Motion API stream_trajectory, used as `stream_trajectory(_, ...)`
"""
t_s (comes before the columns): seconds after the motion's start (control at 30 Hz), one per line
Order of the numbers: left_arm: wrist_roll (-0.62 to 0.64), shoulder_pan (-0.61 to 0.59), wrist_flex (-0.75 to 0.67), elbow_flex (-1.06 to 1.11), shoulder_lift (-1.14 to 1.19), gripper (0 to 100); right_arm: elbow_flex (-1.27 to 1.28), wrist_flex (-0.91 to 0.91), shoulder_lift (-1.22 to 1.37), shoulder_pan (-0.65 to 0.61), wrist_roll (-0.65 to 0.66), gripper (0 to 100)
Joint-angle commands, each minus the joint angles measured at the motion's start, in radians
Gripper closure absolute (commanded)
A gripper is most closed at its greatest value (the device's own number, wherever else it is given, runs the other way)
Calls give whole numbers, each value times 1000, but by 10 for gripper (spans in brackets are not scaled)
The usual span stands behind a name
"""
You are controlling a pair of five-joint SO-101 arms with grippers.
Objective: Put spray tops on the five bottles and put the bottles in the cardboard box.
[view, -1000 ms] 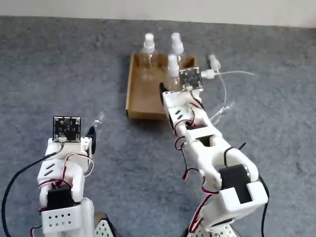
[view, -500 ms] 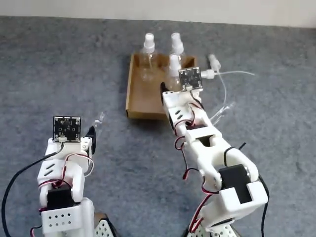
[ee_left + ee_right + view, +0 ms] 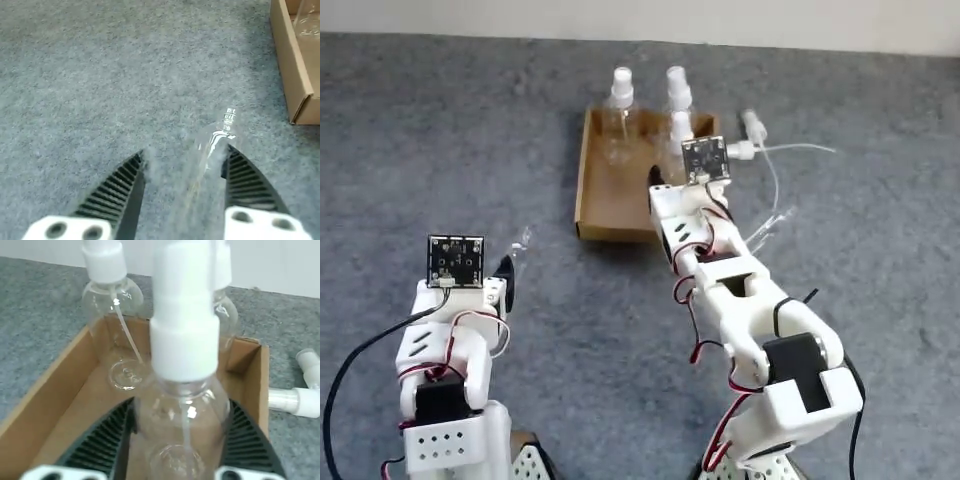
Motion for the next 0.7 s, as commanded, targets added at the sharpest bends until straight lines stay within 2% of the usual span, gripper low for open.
stream_trajectory(0.0,-6,5,-21,-5,-12,822,-56,44,-13,8,11,783)
stream_trajectory(0.13,-8,5,-21,-4,-12,822,-54,73,-45,7,9,712)
stream_trajectory(0.4,-8,5,-26,10,-15,822,-48,90,-203,7,9,705)
stream_trajectory(0.67,-8,5,-26,15,-15,822,-56,326,-369,15,6,704)
